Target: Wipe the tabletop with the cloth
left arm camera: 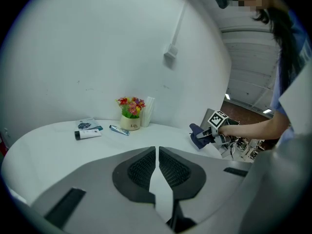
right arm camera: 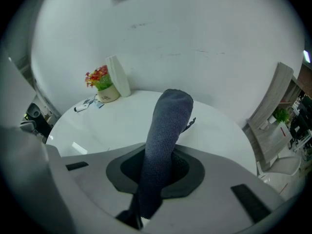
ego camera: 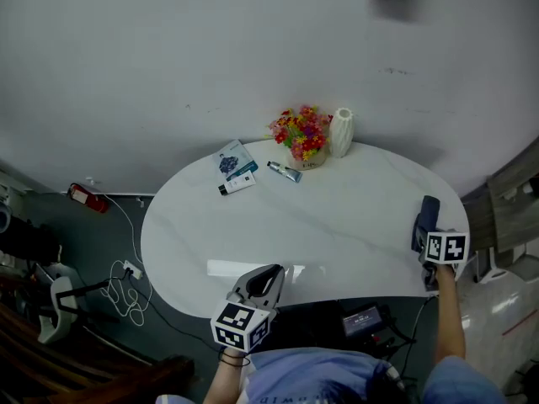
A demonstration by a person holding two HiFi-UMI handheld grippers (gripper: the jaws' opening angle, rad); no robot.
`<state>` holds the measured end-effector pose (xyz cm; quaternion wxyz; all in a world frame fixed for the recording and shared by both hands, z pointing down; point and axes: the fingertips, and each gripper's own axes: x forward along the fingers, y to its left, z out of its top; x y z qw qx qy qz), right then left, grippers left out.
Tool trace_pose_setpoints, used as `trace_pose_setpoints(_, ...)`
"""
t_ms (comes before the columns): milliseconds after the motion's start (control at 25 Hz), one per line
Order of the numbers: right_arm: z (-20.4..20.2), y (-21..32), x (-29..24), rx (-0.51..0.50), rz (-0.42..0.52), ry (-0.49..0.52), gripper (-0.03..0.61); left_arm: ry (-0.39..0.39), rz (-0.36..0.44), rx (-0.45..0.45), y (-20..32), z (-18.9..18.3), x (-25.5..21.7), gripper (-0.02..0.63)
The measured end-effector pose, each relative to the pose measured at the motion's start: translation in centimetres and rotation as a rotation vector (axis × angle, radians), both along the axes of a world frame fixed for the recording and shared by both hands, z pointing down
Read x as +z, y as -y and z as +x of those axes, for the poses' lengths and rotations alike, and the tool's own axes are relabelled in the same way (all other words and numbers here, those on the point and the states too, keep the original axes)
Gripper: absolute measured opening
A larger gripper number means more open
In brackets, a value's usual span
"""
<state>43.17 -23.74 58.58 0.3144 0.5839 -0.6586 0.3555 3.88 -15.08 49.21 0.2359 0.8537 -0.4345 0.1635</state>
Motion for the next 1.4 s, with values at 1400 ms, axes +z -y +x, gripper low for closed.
trace_pose_setpoints(1400,-72.5,-24.2,0.2,-1.133,-0.118,0.330,0.061,0.024,-0.048,-0.578,-21.1,-38.2,3.3,0.019)
